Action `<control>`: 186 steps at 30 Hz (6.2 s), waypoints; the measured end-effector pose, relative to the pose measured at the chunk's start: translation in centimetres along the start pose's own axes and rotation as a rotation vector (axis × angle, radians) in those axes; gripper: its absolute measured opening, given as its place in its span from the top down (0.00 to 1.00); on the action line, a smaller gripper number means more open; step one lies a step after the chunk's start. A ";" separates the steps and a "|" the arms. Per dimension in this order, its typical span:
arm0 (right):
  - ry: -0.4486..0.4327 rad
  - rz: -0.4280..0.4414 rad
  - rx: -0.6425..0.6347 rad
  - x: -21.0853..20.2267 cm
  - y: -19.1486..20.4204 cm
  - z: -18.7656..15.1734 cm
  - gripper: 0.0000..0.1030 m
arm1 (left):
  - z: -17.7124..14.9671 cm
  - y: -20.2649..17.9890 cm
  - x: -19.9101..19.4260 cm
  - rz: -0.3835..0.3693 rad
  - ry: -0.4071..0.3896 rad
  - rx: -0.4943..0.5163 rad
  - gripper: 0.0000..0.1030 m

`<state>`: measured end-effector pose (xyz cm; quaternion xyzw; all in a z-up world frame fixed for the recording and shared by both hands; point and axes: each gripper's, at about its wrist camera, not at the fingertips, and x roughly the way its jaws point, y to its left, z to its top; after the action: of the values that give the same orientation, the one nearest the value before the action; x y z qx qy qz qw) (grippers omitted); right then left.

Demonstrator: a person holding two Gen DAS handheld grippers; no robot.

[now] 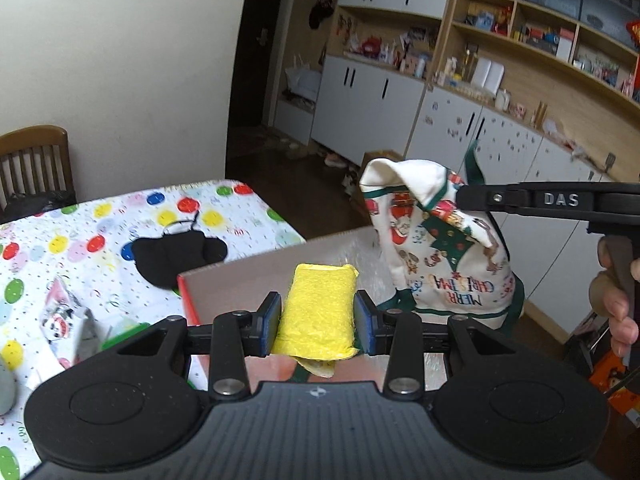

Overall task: Organize soft objects
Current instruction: 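Carry the yellow sponge and Christmas bag over the shoebox with both grippers, then open both grippers to drop the sponge and bag into the shoebox, then move both grippers back over the table toward the white cloth and green sponge, then grasp the white fluffy cloth with the left gripper while the right grasps the green sponge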

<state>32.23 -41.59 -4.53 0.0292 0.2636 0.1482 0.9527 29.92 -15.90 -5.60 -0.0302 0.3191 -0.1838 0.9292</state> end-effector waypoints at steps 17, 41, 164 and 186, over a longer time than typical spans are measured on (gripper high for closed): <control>0.172 0.056 -0.096 5.7 0.5 -4.6 0.95 | -2.5 -1.9 5.4 0.051 0.086 0.052 0.63; 0.315 0.166 0.069 8.3 -0.1 -8.0 0.90 | -4.7 -1.8 8.4 0.084 0.227 0.056 0.63; 0.299 -0.118 -0.260 21.1 27.0 -10.6 0.10 | -16.8 36.7 -10.4 0.523 0.113 -0.290 0.00; 0.291 -0.138 -0.283 20.5 27.1 -11.2 0.40 | -17.0 37.8 -9.3 0.572 0.131 -0.307 0.15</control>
<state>36.03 -9.91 -20.66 -0.1446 0.3763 0.1206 0.9072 25.05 23.65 -20.26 -0.0673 0.3977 0.1334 0.9053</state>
